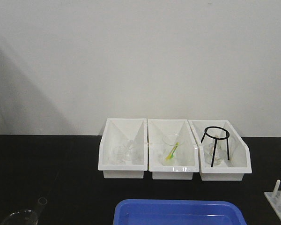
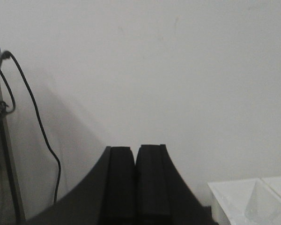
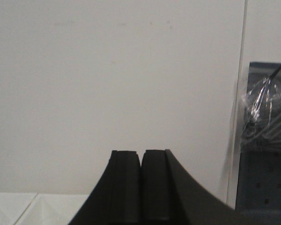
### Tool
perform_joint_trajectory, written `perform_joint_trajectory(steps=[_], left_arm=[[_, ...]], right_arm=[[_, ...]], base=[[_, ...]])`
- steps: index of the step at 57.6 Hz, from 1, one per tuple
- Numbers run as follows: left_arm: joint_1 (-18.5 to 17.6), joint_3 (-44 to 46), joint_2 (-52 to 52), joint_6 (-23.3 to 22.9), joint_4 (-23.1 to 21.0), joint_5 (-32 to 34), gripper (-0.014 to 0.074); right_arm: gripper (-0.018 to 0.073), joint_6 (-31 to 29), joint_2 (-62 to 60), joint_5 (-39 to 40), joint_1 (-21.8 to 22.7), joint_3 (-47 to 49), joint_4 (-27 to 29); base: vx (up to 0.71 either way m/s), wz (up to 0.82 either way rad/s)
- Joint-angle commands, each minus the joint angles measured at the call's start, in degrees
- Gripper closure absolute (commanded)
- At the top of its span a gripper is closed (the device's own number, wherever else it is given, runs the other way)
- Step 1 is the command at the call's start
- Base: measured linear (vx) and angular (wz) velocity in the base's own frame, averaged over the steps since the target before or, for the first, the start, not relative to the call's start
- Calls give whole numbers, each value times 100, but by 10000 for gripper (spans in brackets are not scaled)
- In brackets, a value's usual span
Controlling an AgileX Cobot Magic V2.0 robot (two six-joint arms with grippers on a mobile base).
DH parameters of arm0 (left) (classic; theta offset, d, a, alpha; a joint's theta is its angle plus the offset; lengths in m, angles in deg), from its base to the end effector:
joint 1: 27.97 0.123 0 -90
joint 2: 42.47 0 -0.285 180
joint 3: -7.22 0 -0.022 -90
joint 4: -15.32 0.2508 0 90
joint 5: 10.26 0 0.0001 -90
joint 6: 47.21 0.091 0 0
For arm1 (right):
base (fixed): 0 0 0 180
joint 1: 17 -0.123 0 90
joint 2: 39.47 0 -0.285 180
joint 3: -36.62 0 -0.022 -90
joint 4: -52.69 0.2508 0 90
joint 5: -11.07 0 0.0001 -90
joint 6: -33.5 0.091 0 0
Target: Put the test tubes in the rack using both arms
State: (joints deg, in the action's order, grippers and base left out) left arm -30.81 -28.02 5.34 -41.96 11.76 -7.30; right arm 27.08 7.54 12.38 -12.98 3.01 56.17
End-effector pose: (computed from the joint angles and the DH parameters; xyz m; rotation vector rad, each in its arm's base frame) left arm 0.1444 -0.0069 0.4019 0.0526 1.3970 -0.0144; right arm 0.1386 -0.0099 0.4108 0.0142 1.3849 -0.1024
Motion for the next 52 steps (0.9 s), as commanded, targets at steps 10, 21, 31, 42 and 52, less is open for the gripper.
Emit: perform_joint_trajectory(steps=[10, 21, 31, 42, 52], left_arm=[[-3, 274, 645, 291, 5, 324, 519], [-3, 274, 645, 511, 5, 311, 291], [-3, 274, 645, 391, -57, 179, 64], [-3, 274, 645, 139, -52, -393, -21], [-88, 219, 645, 960, -56, -1524, 17]], right_arm=[[547, 52, 774, 40, 6, 200, -16], [433, 52, 774, -81, 6, 200, -33], [221, 29, 774, -42, 6, 200, -33], [8, 36, 774, -37, 6, 200, -33], [-45, 58, 774, -131, 6, 200, -6]], base=[[0, 0], [0, 0], [0, 0], [0, 0], [0, 0]])
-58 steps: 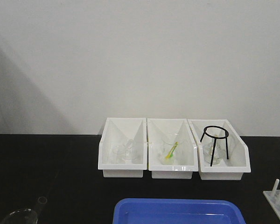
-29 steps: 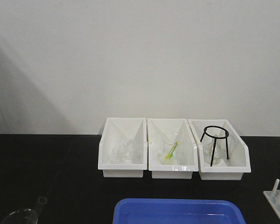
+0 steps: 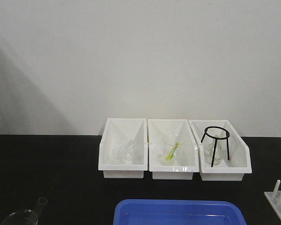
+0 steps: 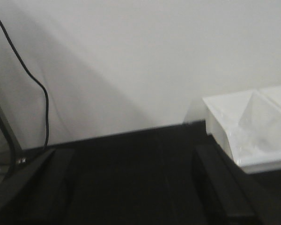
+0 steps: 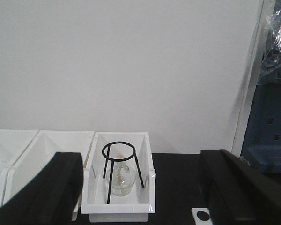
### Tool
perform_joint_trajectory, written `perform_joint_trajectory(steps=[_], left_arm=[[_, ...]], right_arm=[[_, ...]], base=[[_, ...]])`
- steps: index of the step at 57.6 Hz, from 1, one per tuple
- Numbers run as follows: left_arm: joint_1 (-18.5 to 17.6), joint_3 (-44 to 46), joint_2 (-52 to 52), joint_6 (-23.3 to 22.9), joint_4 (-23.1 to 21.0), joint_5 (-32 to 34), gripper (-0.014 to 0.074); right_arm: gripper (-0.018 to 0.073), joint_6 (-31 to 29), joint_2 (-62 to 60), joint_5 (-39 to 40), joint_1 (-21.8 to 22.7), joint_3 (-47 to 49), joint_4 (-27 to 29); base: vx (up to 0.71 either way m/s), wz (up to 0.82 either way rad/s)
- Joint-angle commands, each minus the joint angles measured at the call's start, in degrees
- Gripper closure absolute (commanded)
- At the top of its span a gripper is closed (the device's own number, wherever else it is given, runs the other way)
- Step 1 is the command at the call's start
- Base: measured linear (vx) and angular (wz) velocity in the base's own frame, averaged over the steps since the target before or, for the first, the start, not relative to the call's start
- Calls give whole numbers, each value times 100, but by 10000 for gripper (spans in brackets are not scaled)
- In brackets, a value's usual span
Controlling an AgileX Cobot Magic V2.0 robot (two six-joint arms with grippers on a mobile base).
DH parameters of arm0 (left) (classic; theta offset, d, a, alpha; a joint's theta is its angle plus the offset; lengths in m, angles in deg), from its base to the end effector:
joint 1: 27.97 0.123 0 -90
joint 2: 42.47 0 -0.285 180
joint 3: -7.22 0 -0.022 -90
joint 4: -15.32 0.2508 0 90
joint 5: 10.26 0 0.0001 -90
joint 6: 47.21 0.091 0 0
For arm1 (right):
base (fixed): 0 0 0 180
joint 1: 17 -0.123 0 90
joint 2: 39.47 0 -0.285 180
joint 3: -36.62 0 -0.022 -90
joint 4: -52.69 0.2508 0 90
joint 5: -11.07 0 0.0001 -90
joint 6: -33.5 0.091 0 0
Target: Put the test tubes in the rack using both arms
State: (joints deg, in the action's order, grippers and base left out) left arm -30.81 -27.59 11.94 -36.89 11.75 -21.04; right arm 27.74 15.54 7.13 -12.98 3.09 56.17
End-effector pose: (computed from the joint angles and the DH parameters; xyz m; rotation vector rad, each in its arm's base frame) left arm 0.1739 -0.0097 0.3643 0.1553 1.7382 0.0406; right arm 0.1772 -0.0121 0.3808 0.0212 1.6144 -0.0817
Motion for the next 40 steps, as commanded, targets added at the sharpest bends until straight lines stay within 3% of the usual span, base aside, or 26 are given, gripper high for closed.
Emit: perform_joint_trajectory(steps=[1, 5, 13, 22, 30, 40], left_arm=[[-123, 147, -14, 563, -61, -198, 22], [-316, -82, -14, 1069, -129, -366, 43], [-821, -834, -20, 2001, -753, -303, 80], [-1271, -1773, -20, 2890, -1109, 613, 106], [-1378, -2378, 39, 3042, -1102, 1960, 109], [-1378, -2417, 709, 3042, -1102, 2438, 109]], right_arm=[[-44, -3, -26, 394, 6, 192, -5], [-37, -3, -26, 394, 6, 192, -5], [-15, -8, -26, 363, 6, 192, -5], [8, -12, -26, 394, 6, 192, -43], [25, -12, -26, 358, 6, 192, -50], [37, -12, -26, 358, 6, 192, -50]], base=[[0, 0], [0, 0], [0, 0], [0, 0], [0, 0], [0, 0]])
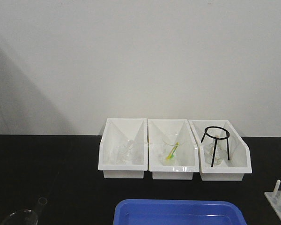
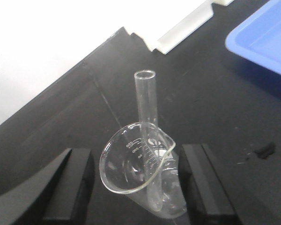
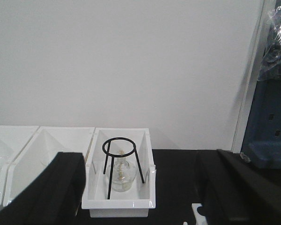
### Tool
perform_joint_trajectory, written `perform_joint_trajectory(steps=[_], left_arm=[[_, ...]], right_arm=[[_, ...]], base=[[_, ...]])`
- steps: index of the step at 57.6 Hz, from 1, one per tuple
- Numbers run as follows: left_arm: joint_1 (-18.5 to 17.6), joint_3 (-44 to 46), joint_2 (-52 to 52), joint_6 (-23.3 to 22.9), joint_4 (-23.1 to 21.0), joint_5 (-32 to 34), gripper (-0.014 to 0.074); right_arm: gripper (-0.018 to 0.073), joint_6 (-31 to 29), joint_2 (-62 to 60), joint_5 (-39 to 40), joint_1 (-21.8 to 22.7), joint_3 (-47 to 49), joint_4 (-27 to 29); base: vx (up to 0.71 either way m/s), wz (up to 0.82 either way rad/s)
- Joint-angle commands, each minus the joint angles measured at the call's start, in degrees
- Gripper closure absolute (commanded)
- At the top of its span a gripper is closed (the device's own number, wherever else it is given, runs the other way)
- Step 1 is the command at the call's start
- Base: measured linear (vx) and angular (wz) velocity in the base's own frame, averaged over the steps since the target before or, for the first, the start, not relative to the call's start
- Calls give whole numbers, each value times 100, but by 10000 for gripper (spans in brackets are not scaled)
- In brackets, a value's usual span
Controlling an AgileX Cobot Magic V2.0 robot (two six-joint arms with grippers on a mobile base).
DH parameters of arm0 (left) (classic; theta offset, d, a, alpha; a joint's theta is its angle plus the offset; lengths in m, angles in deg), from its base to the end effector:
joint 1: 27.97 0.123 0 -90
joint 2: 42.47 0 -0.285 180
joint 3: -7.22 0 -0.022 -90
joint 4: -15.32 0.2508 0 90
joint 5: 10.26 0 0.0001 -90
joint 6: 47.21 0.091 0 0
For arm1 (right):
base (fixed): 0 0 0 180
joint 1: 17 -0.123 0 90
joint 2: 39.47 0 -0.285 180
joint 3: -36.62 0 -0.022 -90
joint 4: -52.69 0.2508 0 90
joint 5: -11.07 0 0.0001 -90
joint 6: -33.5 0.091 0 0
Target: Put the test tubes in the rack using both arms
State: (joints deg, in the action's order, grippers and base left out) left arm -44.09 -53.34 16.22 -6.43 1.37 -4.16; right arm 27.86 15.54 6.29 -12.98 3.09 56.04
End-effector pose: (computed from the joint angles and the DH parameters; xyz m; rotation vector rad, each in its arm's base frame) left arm 0.1591 -0.0436 0.2270 0.7108 1.8488 0.1477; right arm 0.1772 -0.0120 0.3795 0.0207 1.6291 -0.0808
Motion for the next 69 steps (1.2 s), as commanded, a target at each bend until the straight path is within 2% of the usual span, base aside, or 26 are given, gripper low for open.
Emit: perform_joint_trajectory(steps=[1, 12, 19, 34, 48, 55, 61, 69], left_arm=[[-50, 178, 394, -4, -65, 803, 109], [-50, 517, 1444, -527, -65, 1423, 109], [-50, 880, 1965, -845, 1, 1458, 109], [-50, 1281, 2539, -1193, 640, 1591, 109], [-50, 1281, 3024, -1912, 1394, 2176, 109], [-50, 1275, 3225, -2184, 1567, 2527, 111], [-50, 1275, 3340, -2323, 1587, 2743, 148], [-50, 1275, 3421, -2351, 1587, 2802, 275]], right_arm=[[37, -25, -26, 442, 6, 192, -37], [37, -57, -26, 442, 6, 192, -37], [37, -198, -26, 442, 6, 192, -37], [37, -449, -26, 478, 6, 192, -37], [37, -448, -26, 548, 6, 192, -37], [37, -448, -26, 548, 6, 192, -37], [37, -448, -26, 548, 6, 192, -37], [37, -448, -26, 548, 6, 192, -37]], base=[[0, 0], [0, 0], [0, 0], [0, 0], [0, 0], [0, 0], [0, 0], [0, 0]])
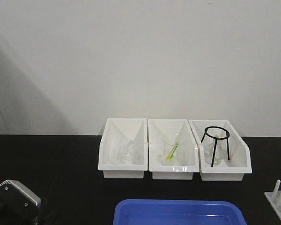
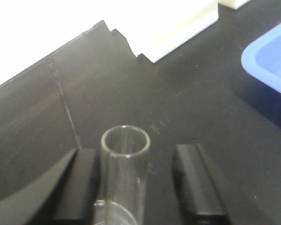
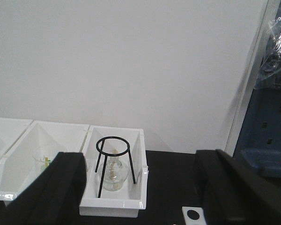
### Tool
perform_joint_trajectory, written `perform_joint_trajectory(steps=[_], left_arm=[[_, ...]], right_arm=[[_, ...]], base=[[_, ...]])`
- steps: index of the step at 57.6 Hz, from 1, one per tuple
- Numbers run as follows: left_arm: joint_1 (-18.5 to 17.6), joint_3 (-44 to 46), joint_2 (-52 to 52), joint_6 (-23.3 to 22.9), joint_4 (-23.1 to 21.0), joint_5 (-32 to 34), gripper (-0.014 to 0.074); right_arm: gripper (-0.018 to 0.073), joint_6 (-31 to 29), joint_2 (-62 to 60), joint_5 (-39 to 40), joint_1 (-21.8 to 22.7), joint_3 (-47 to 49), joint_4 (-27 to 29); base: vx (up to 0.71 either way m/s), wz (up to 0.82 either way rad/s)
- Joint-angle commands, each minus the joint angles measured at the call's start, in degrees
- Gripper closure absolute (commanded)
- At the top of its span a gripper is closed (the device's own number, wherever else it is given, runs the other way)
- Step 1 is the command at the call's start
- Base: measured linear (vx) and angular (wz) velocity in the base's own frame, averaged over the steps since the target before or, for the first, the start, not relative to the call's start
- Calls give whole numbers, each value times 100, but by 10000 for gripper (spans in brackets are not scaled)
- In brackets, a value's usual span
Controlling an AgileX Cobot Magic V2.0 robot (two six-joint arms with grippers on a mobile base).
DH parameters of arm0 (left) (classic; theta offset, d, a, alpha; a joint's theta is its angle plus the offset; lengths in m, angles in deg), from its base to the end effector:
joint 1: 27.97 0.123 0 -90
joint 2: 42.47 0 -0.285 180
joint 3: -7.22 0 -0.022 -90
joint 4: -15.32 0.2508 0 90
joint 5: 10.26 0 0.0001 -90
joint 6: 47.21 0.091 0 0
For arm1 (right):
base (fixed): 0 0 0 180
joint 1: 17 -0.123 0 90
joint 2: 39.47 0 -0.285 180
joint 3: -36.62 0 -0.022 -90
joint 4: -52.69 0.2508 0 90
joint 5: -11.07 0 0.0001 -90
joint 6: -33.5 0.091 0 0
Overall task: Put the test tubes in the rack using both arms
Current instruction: 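Close the left gripper on the test tube and lift it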
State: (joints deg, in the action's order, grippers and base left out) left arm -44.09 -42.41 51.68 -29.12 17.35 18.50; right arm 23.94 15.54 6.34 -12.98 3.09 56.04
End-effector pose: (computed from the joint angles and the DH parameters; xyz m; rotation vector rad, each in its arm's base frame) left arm 0.2580 -0.0762 0.1793 0.6306 1.9062 0.0247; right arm 0.1772 -0.0120 0.3796 -0.0350 1.6290 -0.1335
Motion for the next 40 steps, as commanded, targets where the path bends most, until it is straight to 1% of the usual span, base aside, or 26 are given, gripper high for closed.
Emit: perform_joint_trajectory(steps=[1, 9, 16, 29, 34, 38, 40], left_arm=[[-50, 182, -125, -81, -11, 540, 292], [-50, 182, -117, -81, -11, 561, 479], [-50, 182, -123, -81, -16, 625, 615], [-50, 182, -330, -91, -29, 701, 618], [-50, 182, -634, -91, -203, 655, 618], [-50, 182, -955, -85, -469, 570, 617], [-50, 182, -1125, -85, -535, 517, 617]], right_arm=[[37, -56, -26, 542, 6, 192, -37], [37, -56, -26, 542, 6, 192, -37], [37, -56, -26, 542, 6, 192, -37], [38, -56, -26, 542, 6, 192, -37], [45, -56, -26, 542, 6, 192, -31], [49, -35, -26, 542, 6, 192, -7], [50, -35, -26, 542, 6, 192, -1]], base=[[0, 0], [0, 0], [0, 0], [0, 0], [0, 0], [0, 0], [0, 0]])
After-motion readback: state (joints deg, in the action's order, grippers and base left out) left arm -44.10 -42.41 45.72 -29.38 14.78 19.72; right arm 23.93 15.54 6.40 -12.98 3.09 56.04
